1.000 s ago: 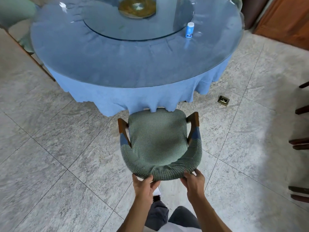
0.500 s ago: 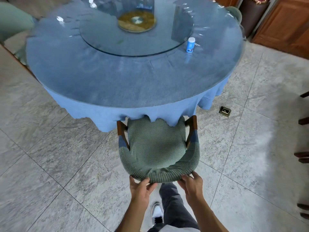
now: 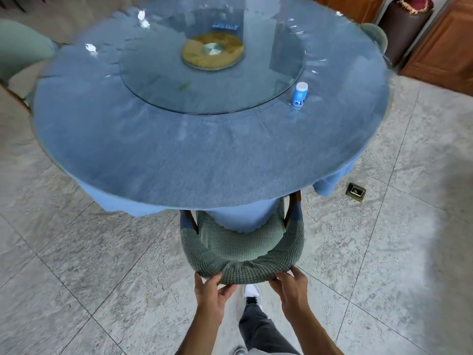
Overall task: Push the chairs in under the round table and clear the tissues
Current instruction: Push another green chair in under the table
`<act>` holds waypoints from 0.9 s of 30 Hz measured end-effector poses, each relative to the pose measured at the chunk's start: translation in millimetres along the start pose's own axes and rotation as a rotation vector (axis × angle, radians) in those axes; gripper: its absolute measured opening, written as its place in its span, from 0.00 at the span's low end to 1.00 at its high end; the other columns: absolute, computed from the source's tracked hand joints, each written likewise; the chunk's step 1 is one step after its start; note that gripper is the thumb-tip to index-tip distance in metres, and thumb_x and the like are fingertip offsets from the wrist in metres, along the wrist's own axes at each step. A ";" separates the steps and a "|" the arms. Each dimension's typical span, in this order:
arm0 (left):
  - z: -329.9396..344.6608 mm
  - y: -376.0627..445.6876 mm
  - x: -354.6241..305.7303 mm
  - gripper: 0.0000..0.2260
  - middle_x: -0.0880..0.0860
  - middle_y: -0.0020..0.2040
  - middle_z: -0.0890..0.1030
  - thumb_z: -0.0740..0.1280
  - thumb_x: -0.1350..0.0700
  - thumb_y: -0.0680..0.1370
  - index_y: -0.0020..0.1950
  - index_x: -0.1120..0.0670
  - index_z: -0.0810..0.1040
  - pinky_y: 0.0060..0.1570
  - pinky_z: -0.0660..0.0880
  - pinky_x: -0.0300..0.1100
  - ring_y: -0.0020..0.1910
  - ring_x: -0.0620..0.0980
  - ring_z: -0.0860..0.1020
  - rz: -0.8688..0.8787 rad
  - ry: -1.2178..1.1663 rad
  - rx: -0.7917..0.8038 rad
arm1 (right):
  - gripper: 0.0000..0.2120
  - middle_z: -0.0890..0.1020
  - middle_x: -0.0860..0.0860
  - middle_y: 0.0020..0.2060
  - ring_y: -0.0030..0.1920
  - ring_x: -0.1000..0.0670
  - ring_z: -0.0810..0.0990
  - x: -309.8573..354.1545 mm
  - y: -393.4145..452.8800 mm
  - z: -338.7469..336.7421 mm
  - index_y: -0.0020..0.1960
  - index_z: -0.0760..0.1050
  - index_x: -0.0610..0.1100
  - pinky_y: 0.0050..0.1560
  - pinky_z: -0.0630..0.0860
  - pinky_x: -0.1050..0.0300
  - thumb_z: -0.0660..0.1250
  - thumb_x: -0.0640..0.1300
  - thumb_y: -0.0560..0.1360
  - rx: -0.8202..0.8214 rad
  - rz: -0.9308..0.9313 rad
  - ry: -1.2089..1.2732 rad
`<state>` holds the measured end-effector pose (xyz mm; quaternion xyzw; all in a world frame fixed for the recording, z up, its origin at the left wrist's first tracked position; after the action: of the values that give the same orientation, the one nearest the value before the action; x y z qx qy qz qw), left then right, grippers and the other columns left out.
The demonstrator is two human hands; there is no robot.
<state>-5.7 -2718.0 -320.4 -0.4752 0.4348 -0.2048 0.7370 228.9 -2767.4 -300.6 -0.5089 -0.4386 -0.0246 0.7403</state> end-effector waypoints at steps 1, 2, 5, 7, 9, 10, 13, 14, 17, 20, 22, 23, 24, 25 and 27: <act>6.8 4.3 -3.9 0.37 0.67 0.70 0.70 0.63 0.71 0.78 0.78 0.42 0.57 0.47 0.79 0.59 0.56 0.71 0.77 0.002 -0.004 -0.011 | 0.12 0.83 0.36 0.42 0.44 0.40 0.84 6.5 7.3 5.1 0.54 0.74 0.29 0.48 0.82 0.49 0.59 0.24 0.73 0.004 0.005 -0.005; 12.7 8.8 -7.1 0.38 0.67 0.70 0.70 0.63 0.72 0.78 0.79 0.42 0.56 0.46 0.78 0.58 0.55 0.71 0.77 0.001 -0.015 -0.020 | 0.12 0.82 0.36 0.41 0.43 0.41 0.83 12.6 13.2 9.8 0.54 0.74 0.29 0.48 0.82 0.49 0.58 0.24 0.73 0.008 0.011 -0.010; 31.9 17.8 -19.3 0.39 0.68 0.71 0.68 0.60 0.74 0.77 0.79 0.42 0.55 0.42 0.77 0.58 0.54 0.71 0.76 0.020 -0.047 -0.019 | 0.12 0.81 0.38 0.39 0.43 0.41 0.81 29.6 27.0 25.2 0.55 0.72 0.27 0.47 0.81 0.50 0.57 0.24 0.73 0.025 0.015 -0.018; 43.0 23.2 -25.8 0.39 0.69 0.72 0.67 0.59 0.75 0.76 0.79 0.43 0.56 0.44 0.76 0.59 0.56 0.72 0.75 0.025 -0.066 -0.018 | 0.12 0.81 0.39 0.39 0.43 0.41 0.80 40.1 34.4 34.2 0.55 0.72 0.28 0.45 0.81 0.51 0.57 0.24 0.74 0.031 0.012 -0.019; 52.9 27.7 -33.4 0.39 0.69 0.72 0.67 0.58 0.76 0.76 0.79 0.43 0.57 0.48 0.75 0.61 0.56 0.72 0.75 0.025 -0.083 -0.015 | 0.12 0.80 0.40 0.37 0.42 0.42 0.79 48.4 42.1 42.7 0.54 0.72 0.28 0.45 0.81 0.52 0.56 0.23 0.73 0.038 0.012 -0.026; 57.4 31.1 -36.6 0.40 0.69 0.71 0.67 0.58 0.76 0.76 0.79 0.43 0.56 0.48 0.75 0.61 0.56 0.72 0.75 0.026 -0.086 -0.014 | 0.12 0.79 0.40 0.36 0.41 0.43 0.78 52.4 44.8 46.2 0.54 0.72 0.29 0.45 0.81 0.52 0.56 0.23 0.73 0.040 0.012 -0.027; 67.5 39.0 -48.5 0.38 0.69 0.70 0.69 0.58 0.76 0.76 0.79 0.46 0.57 0.46 0.77 0.60 0.58 0.72 0.75 0.034 -0.071 -0.019 | 0.11 0.78 0.42 0.35 0.39 0.44 0.76 60.3 58.2 56.4 0.51 0.73 0.31 0.43 0.80 0.53 0.56 0.24 0.73 0.026 0.010 -0.054; 72.6 41.9 -52.8 0.36 0.69 0.69 0.70 0.59 0.76 0.76 0.79 0.50 0.58 0.45 0.78 0.60 0.58 0.71 0.76 0.057 -0.027 0.007 | 0.10 0.77 0.42 0.35 0.39 0.44 0.75 62.1 62.4 59.2 0.49 0.73 0.31 0.43 0.79 0.53 0.57 0.24 0.72 0.017 0.014 -0.072; 87.1 46.4 -69.6 0.30 0.68 0.64 0.74 0.61 0.74 0.76 0.77 0.60 0.61 0.44 0.82 0.56 0.52 0.64 0.79 0.098 0.061 0.068 | 0.09 0.75 0.40 0.37 0.40 0.42 0.74 66.9 73.7 69.4 0.49 0.71 0.26 0.47 0.79 0.46 0.58 0.25 0.70 0.004 0.029 -0.100; 92.5 59.4 -80.5 0.28 0.66 0.62 0.74 0.61 0.74 0.76 0.75 0.61 0.63 0.42 0.82 0.55 0.50 0.64 0.79 0.087 0.085 0.061 | 0.10 0.77 0.38 0.39 0.41 0.40 0.76 75.2 81.4 82.2 0.51 0.73 0.28 0.56 0.78 0.37 0.57 0.25 0.71 -0.009 0.037 -0.100; 101.5 61.4 -88.7 0.27 0.68 0.67 0.73 0.63 0.74 0.75 0.73 0.64 0.66 0.44 0.82 0.50 0.51 0.59 0.81 0.124 0.127 0.058 | 0.11 0.78 0.38 0.40 0.42 0.39 0.77 82.0 88.0 89.2 0.51 0.74 0.29 0.56 0.78 0.36 0.58 0.25 0.72 -0.016 0.030 -0.097; 107.5 62.3 -90.3 0.25 0.67 0.69 0.70 0.65 0.74 0.74 0.71 0.65 0.69 0.44 0.82 0.45 0.50 0.53 0.83 0.128 0.104 0.073 | 0.11 0.79 0.37 0.40 0.43 0.39 0.78 85.0 91.6 92.7 0.51 0.74 0.30 0.55 0.79 0.37 0.58 0.25 0.72 -0.017 0.024 -0.091; 112.9 67.2 -93.5 0.25 0.64 0.70 0.69 0.67 0.75 0.73 0.70 0.68 0.70 0.45 0.82 0.41 0.48 0.47 0.84 0.145 0.107 0.079 | 0.11 0.79 0.37 0.41 0.44 0.39 0.79 88.0 95.1 96.2 0.51 0.75 0.30 0.55 0.80 0.38 0.58 0.25 0.72 -0.020 0.020 -0.082; 115.9 72.8 -92.0 0.27 0.60 0.69 0.68 0.67 0.77 0.72 0.70 0.69 0.67 0.45 0.82 0.42 0.45 0.48 0.85 0.124 0.070 0.083 | 0.11 0.80 0.37 0.41 0.44 0.39 0.79 90.6 98.2 99.1 0.51 0.75 0.30 0.55 0.80 0.40 0.58 0.25 0.72 -0.020 0.017 -0.071; 120.6 82.4 -98.6 0.33 0.62 0.69 0.68 0.67 0.78 0.70 0.73 0.63 0.64 0.51 0.81 0.57 0.47 0.60 0.85 0.129 0.101 0.099 | 0.12 0.80 0.37 0.42 0.46 0.38 0.81 95.7 103.1 105.9 0.52 0.75 0.31 0.54 0.82 0.43 0.58 0.25 0.72 -0.018 0.008 -0.058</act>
<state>32.9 -2546.2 -328.3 -0.3984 0.4905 -0.2017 0.7483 271.3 -2596.4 -301.2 -0.5180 -0.4574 -0.0108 0.7227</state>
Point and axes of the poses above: each hand's wrist, its own y-axis towards the middle knuckle, its own z-axis out of the palm, x = y × z, the point moved 10 cm from there along y, towards the middle knuckle
